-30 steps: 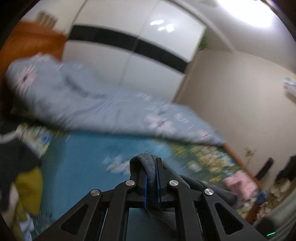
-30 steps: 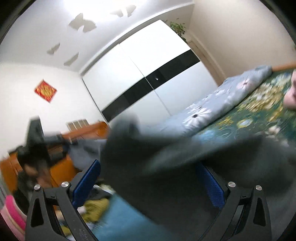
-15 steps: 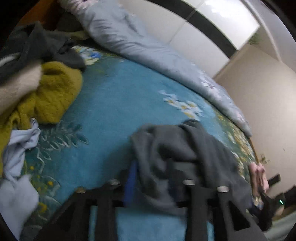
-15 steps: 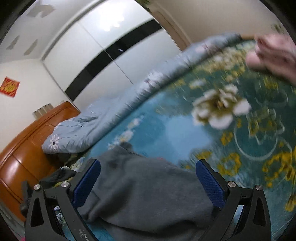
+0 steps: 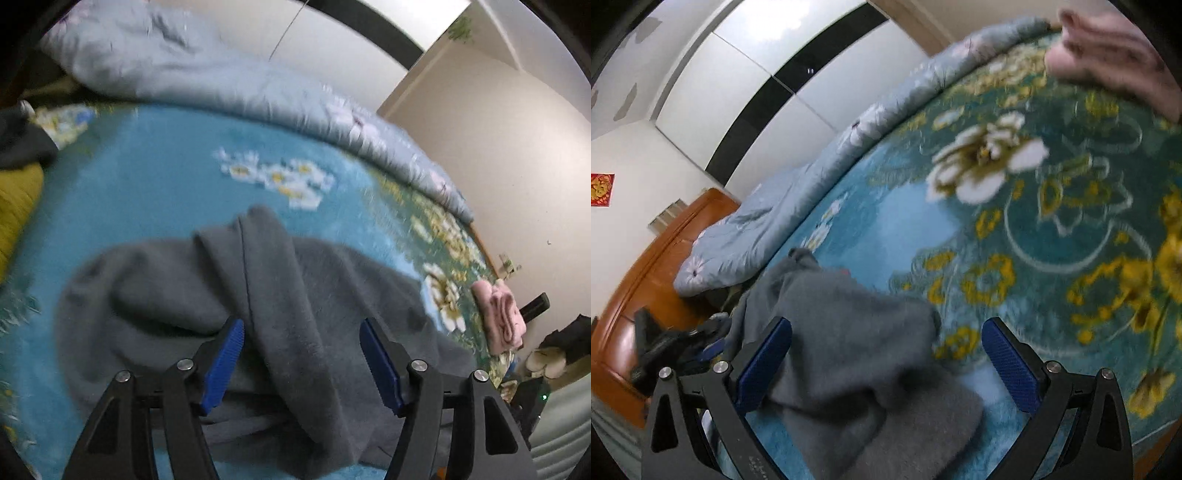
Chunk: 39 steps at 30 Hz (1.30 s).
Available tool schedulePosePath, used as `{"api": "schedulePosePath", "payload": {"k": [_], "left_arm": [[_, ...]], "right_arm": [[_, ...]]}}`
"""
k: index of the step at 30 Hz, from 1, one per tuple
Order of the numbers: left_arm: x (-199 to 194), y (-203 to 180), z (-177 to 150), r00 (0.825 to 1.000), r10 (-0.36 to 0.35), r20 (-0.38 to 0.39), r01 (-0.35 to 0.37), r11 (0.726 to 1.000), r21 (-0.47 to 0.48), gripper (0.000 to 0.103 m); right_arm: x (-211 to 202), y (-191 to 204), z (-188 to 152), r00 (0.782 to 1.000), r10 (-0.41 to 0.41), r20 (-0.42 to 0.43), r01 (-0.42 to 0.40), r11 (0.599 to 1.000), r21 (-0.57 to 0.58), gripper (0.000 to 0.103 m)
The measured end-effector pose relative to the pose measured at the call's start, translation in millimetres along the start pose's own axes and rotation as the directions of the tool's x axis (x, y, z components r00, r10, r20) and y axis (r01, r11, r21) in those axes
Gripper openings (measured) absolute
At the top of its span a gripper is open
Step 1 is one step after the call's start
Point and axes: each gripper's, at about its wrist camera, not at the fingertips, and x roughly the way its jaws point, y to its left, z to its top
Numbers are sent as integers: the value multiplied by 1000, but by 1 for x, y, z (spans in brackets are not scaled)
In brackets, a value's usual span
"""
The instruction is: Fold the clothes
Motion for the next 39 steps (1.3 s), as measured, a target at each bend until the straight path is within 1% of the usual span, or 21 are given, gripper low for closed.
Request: {"api": "schedulePosePath", "payload": {"k": [2,5,6,7,9,10,11,12,15,19,22,24,25,26,28,29,30,31,32,36,39], "left_arm": [[11,1,-4,1000,-3,-18,3,1000,-13,69],[15,0,-4,1000,-29,-3,29,1000,3,67],[13,-1,-3,999,-43,7,43,999,7,58],[12,-1,-1,998,-59,15,59,998,14,36],[11,-4,4,999,-49,19,48,998,37,14],[12,-6,6,999,-38,18,37,998,51,9],[11,-7,9,999,-38,16,37,997,61,9],[12,-8,13,999,-51,15,50,997,65,7],[10,-11,36,996,-85,38,83,995,58,6],[3,-34,94,988,-106,116,95,991,90,6],[-10,-57,145,976,-147,160,136,988,74,6],[-35,-76,174,953,-198,230,180,979,97,6],[-49,-84,181,936,-227,267,199,972,128,6],[-69,-93,187,913,-264,313,218,960,174,6],[-98,-101,187,872,-321,370,242,939,245,6],[-107,-101,183,860,-337,384,244,931,270,6],[-112,-98,177,855,-344,388,240,926,291,6],[-114,-93,169,855,-348,385,239,922,304,6],[-111,-85,159,862,-345,372,237,922,305,6],[-84,-41,104,902,-289,319,212,943,255,6],[-59,-3,53,935,-250,253,209,962,179,6]], "right_arm": [[1,-4,-3,1000,8,-27,-9,1000,-7,103],[-3,-3,-4,998,48,-38,-49,999,-15,102],[-3,-3,-4,997,64,-41,-64,998,-8,101],[-3,-2,-4,996,79,-45,-79,997,-2,98],[-3,-1,-3,993,110,-51,-110,994,12,80],[-3,-1,-2,991,120,-53,-119,993,20,75],[-2,-2,-1,991,120,-53,-118,992,31,63],[-2,-3,1,991,123,-52,-121,992,40,46],[0,2,13,991,116,-66,-115,993,29,28],[11,32,57,995,64,-82,-73,991,-109,21],[10,65,110,1000,21,-19,-25,971,-238,19],[-1,84,143,999,11,48,3,957,-290,18],[-6,94,159,997,8,82,18,949,-316,18],[-12,104,175,993,5,115,35,940,-340,18],[-25,123,203,982,3,189,72,919,-387,18],[-35,129,208,974,4,227,91,909,-406,18],[-41,132,208,969,7,249,102,900,-423,18],[-43,132,203,967,7,254,109,893,-437,18],[-41,127,192,972,1,237,109,887,-448,18],[-33,108,146,986,-25,166,104,864,-492,18],[-17,83,101,996,-73,58,92,858,-505,18]]}}
